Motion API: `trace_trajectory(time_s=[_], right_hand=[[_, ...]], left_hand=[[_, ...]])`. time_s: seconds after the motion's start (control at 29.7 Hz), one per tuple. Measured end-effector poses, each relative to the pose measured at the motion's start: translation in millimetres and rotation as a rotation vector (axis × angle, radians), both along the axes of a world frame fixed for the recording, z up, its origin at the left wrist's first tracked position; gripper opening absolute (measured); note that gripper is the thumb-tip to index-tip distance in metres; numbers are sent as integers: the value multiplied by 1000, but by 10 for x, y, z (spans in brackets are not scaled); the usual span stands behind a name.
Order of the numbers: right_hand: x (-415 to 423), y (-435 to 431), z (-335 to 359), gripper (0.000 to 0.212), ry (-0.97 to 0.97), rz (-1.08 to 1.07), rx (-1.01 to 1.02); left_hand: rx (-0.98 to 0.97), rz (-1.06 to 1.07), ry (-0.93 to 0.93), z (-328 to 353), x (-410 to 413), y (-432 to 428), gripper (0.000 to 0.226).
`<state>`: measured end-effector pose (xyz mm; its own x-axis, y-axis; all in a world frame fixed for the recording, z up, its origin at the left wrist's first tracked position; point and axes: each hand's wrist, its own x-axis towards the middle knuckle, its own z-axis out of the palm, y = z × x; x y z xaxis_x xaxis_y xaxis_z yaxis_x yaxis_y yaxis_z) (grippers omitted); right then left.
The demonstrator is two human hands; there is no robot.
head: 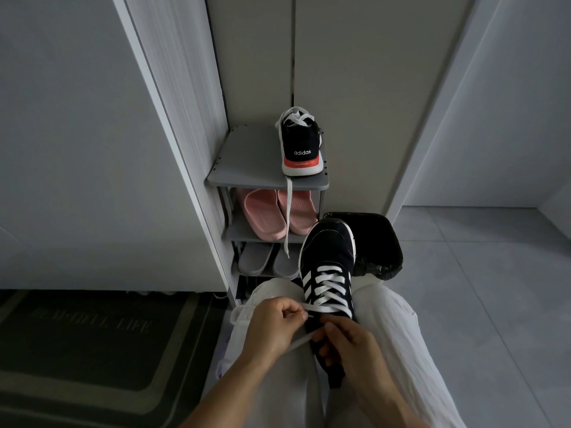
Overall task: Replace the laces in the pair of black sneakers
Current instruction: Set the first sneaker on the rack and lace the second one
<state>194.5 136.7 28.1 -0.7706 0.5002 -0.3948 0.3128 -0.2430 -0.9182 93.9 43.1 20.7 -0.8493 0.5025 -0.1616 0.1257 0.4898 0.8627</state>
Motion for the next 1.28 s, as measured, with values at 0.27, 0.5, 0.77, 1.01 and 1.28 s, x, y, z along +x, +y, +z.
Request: trace_trajectory(time_s=[0.27, 0.5, 0.77, 1.01, 1.28], right_hand=[[-87, -49, -43, 13, -22, 18, 71], [23, -17, -5, 14, -45, 49, 134], [611, 1085, 123, 21, -133, -482, 345], [506, 1170, -155, 17, -366, -316, 903], [244, 724, 95, 23, -161, 290, 887]], left_hand=[[-33, -55, 115, -4, -58, 23, 14], [-117, -134, 282, 0, 7, 21, 14], [-76, 108, 408, -87, -247, -352, 11], [-75, -78, 335, -277, -284, -281, 34], [27, 30, 218, -175, -267, -239, 25]])
